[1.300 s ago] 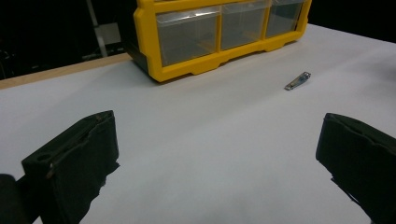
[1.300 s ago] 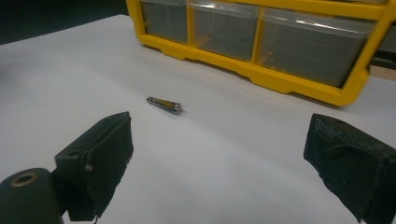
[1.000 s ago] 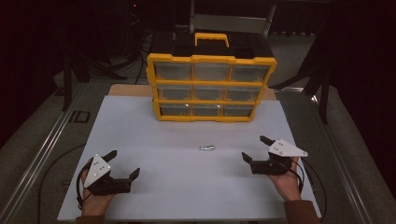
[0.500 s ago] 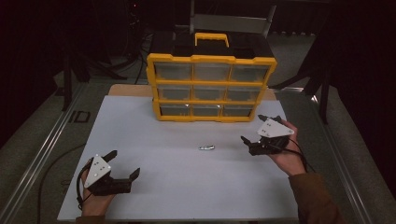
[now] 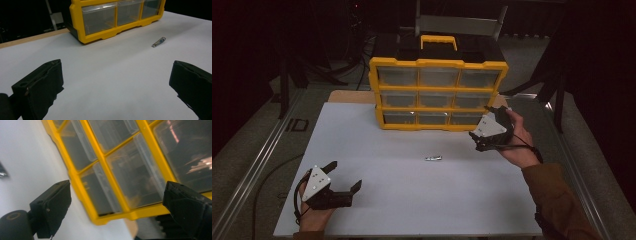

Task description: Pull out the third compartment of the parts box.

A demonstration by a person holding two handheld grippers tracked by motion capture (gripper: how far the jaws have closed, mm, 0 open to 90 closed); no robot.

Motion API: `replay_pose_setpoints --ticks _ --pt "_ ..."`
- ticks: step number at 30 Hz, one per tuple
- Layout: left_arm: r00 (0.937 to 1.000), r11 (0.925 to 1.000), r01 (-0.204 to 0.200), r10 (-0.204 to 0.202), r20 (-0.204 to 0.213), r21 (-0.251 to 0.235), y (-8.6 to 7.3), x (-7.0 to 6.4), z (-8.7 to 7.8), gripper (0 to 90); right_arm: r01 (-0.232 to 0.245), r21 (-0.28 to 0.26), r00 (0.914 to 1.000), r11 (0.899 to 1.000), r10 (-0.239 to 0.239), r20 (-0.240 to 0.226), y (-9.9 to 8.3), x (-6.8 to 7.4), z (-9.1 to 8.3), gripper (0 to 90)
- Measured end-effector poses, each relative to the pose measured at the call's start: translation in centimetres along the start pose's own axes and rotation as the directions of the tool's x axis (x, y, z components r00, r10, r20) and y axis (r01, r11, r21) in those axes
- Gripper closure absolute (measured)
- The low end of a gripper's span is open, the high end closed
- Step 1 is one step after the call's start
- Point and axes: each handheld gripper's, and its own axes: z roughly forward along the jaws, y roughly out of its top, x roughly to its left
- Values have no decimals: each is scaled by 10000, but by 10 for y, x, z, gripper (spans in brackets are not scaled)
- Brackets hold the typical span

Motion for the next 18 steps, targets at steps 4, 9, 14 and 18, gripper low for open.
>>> replay_pose_setpoints --ticks 4,9,14,18 --pt "10000 10000 18 -18 11 -1 0 0 0 3 677 256 9969 9974 -687 382 6 -6 3 83" --pt "10000 10000 -12 12 -1 40 0 0 0 4 1563 530 9841 9863 -1601 773 12 -9 8 83" --pt "10000 10000 1 -1 16 37 0 0 0 4 2242 744 9660 9717 -2317 1151 17 -11 13 83" --pt "10000 10000 9 -9 14 33 0 0 0 3 2786 965 9450 9555 -2907 1499 21 -13 17 83"
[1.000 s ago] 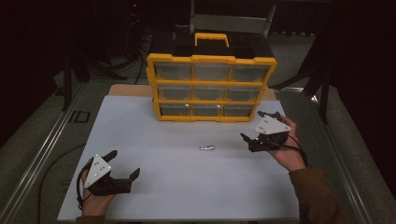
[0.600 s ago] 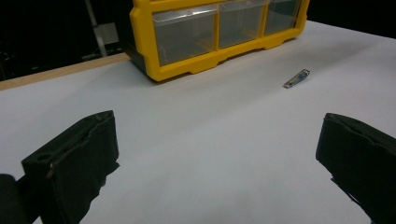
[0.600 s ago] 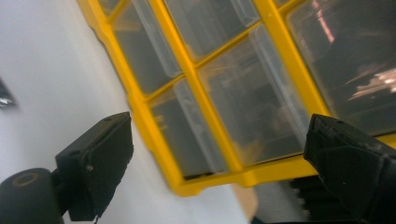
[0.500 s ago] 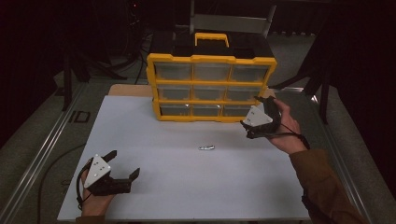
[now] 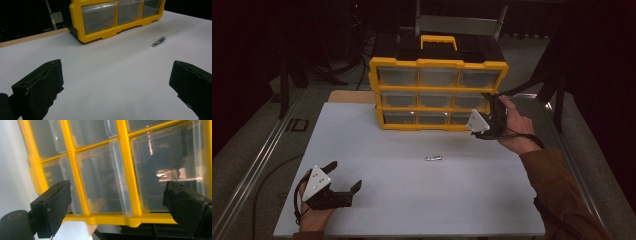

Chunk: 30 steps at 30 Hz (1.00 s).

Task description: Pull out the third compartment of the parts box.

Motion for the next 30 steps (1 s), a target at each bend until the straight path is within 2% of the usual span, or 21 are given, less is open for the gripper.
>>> replay_pose_setpoints --ticks 3,6,10,16,17,18,22,25,30 --pt "10000 10000 -7 7 3 6 0 0 0 3 485 134 9985 9987 -489 264 2 -3 3 94" --pt "10000 10000 2 -2 -12 14 0 0 0 3 733 208 9964 9971 -741 420 3 -5 6 95" --pt "10000 10000 -7 7 -7 26 0 0 0 3 1155 398 9884 9925 -1188 949 4 -11 9 113" --pt "10000 10000 -23 23 2 45 0 0 0 4 1689 531 9756 9842 -1746 1331 6 -16 14 136" --pt "10000 10000 -23 23 2 45 0 0 0 3 1689 531 9756 9842 -1746 1331 6 -16 14 136" --pt "10000 10000 -28 28 -1 49 0 0 0 4 1878 600 9701 9804 -1947 1449 7 -17 16 139" --pt "10000 10000 -24 24 4 56 0 0 0 4 1985 652 9650 9779 -2066 1613 11 -19 19 150" --pt "10000 10000 -26 26 -2 64 0 0 0 3 2131 632 9580 9750 -2212 1825 15 -22 20 154" --pt "10000 10000 -19 19 2 70 0 0 0 4 2117 620 9502 9754 -2202 2207 19 -28 19 160"
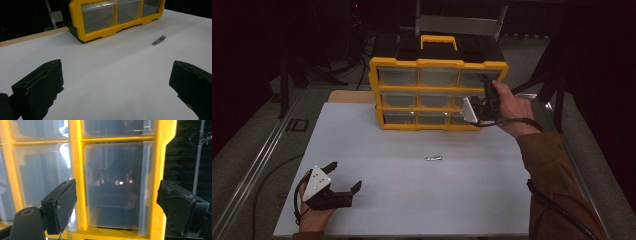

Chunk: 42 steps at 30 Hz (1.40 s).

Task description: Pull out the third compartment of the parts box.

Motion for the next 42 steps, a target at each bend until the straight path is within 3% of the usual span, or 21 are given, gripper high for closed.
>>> replay_pose_setpoints --ticks 4,12,18,26,42 --pt "10000 10000 -10 10 -10 9 0 0 0 3 9 105 9999 9999 -11 148 0 -4 1 181" --pt "10000 10000 -15 15 -16 39 0 0 0 3 51 339 9989 9994 -67 463 -3 -14 6 307" --pt "10000 10000 10 -10 -26 20 0 0 0 4 540 732 9939 9959 -606 925 -2 -19 10 408" --pt "10000 10000 28 -28 -20 56 -1 0 0 3 784 953 9895 9924 -892 1138 -3 -20 15 531" --pt "10000 9999 -2 2 -38 116 -1 0 0 4 764 1416 9856 9870 -963 1391 -6 -22 21 599"
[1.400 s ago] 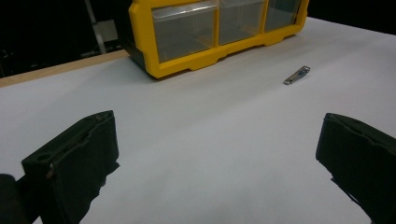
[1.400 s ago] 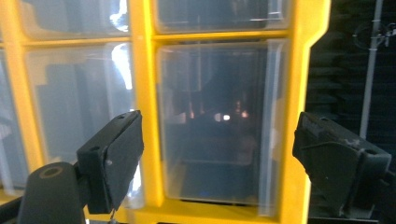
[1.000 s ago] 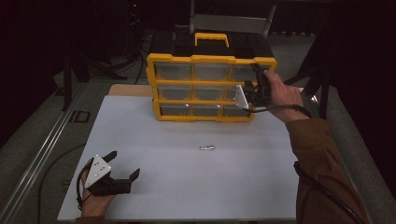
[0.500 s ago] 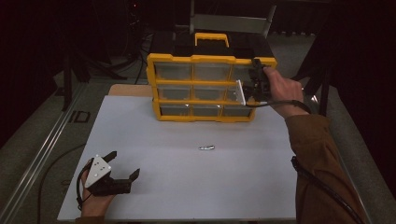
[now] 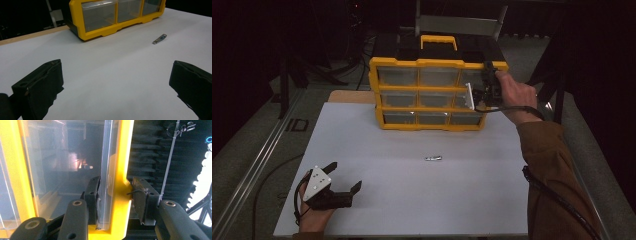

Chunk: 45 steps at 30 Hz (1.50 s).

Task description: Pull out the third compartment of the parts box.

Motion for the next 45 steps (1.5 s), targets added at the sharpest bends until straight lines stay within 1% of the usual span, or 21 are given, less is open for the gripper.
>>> replay_pose_setpoints --ticks 3,6,10,12,16,17,18,21,23,27,34,36,37,42,45 --pt "10000 10000 5 -5 -12 11 0 0 0 4 -316 -24 9995 9995 317 32 -1 0 -1 598" --pt "10000 10000 5 -5 -11 12 0 0 0 4 -401 -45 9991 9992 401 102 -1 1 -4 599" --pt "10000 10000 -7 7 -11 17 0 0 0 4 -366 -106 9992 9993 368 163 -1 1 -7 601" --pt "10000 10000 2 -2 -1 13 0 0 0 4 -256 -130 9996 9996 258 144 -1 2 -11 616" --pt "10000 10000 -6 6 2 21 0 -1 0 4 -193 -191 9996 9996 197 179 -2 2 -14 625" --pt "10000 10000 -11 11 2 30 0 -1 0 3 -106 -175 9999 9998 108 106 -2 2 -16 657" --pt "10000 10000 -4 4 9 19 0 -1 1 3 -106 -175 9999 9998 108 106 -2 2 -16 657" --pt "10000 10000 -26 26 30 19 0 -1 1 3 46 -90 10000 9999 -46 -49 0 4 -16 724" --pt "10000 10000 -29 29 31 18 0 -1 1 4 67 -47 9999 10000 -68 -84 0 4 -16 729" --pt "10000 10000 -28 28 34 14 0 -1 1 3 66 37 9999 10000 -65 -155 2 5 -16 771" --pt "10000 10000 -4 4 21 -44 0 -1 1 3 115 141 9996 9998 -111 -242 3 4 -15 779" --pt "10000 10000 -6 6 7 -42 0 -2 0 4 78 195 9997 9998 -73 -251 4 4 -15 781" --pt "10000 10000 -3 3 4 -42 0 -2 0 4 -25 227 9997 9997 31 -254 4 5 -15 785" --pt "10000 10000 15 -15 -11 -44 0 -1 0 4 -102 230 9994 9997 109 -314 4 5 -16 788" --pt "10000 10000 14 -14 -8 -50 0 -2 0 4 -39 194 9996 9998 45 -292 4 6 -18 789"
